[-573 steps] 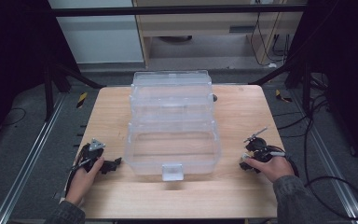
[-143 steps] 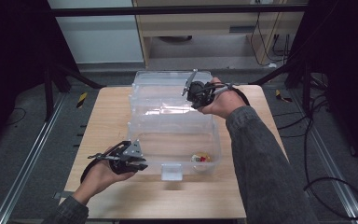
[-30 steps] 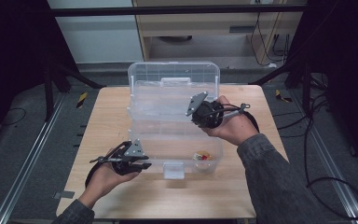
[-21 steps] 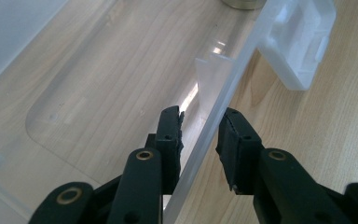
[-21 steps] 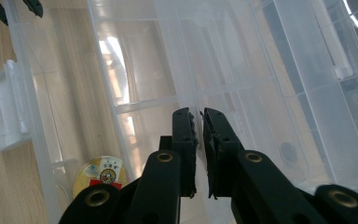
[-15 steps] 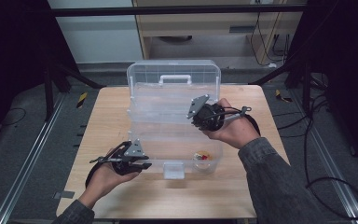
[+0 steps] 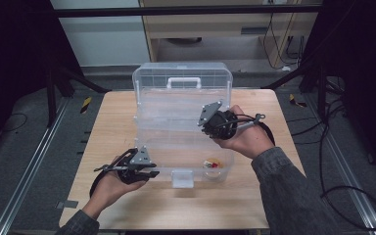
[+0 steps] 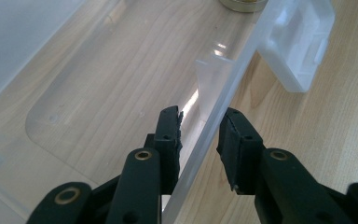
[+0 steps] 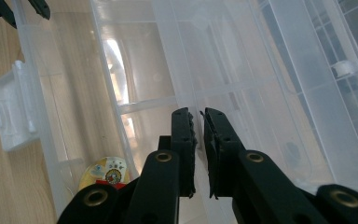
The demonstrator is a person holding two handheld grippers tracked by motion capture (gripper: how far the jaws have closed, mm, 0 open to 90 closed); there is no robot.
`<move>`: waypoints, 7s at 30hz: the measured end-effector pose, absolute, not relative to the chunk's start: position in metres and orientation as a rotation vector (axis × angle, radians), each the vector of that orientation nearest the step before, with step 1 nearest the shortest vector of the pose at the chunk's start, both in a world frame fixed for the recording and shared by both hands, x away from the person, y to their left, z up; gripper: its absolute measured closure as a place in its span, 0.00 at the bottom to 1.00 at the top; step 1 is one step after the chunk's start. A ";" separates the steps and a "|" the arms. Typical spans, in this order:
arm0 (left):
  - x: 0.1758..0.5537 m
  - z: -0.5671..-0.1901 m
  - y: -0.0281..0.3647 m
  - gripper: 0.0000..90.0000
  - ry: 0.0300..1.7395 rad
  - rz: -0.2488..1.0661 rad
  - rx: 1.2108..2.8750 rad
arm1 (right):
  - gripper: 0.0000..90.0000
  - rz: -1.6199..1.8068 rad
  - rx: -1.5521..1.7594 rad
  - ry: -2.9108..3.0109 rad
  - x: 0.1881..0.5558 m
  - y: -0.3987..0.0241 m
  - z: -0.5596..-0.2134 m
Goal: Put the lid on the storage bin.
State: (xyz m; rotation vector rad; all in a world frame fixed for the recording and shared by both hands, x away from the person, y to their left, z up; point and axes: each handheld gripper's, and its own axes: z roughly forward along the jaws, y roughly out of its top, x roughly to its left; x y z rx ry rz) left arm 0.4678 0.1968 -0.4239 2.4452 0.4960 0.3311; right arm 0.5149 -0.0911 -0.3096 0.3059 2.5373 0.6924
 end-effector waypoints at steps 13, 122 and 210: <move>0.467 -0.424 0.197 0.76 0.501 0.336 2.440 | 0.92 0.717 0.318 2.535 0.509 -0.093 -0.313; 0.485 -0.323 0.319 0.68 0.831 0.411 2.193 | 0.89 0.740 0.337 2.525 0.487 -0.097 -0.324; 0.508 -0.319 0.280 0.97 0.812 0.356 2.049 | 0.93 0.719 0.295 2.544 0.474 -0.097 -0.332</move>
